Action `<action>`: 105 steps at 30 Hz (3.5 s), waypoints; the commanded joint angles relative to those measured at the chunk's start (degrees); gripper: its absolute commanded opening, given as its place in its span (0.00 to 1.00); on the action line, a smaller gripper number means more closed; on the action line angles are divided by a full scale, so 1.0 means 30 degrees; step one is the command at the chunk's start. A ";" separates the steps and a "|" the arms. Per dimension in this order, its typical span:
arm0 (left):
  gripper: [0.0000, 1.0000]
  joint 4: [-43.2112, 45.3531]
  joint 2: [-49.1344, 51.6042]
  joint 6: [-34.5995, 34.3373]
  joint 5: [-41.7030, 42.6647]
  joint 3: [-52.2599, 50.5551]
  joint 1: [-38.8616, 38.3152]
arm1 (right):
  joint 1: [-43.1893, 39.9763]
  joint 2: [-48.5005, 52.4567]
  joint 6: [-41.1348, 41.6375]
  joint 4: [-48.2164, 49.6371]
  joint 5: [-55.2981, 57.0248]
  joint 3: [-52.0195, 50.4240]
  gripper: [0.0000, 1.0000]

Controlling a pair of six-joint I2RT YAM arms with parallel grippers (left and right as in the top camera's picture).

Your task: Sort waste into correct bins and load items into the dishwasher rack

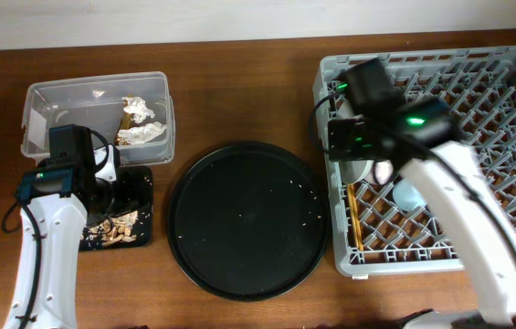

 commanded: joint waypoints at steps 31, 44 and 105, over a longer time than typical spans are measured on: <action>0.99 0.4473 -1.4090 0.2040 0.1144 -0.7810 -0.2674 | -0.6812 -1.8724 -0.5442 0.2674 -0.7082 -1.3537 0.99; 0.99 0.4473 -1.4090 0.2040 0.1144 -0.7810 -0.2674 | -0.5559 -2.9492 -0.5457 2.3977 -0.4437 -3.1219 0.99; 0.99 1.9037 -2.6644 0.4197 -0.2237 -2.1413 -0.3206 | -0.5559 -2.9449 -0.5457 2.2637 -0.4437 -3.1219 0.99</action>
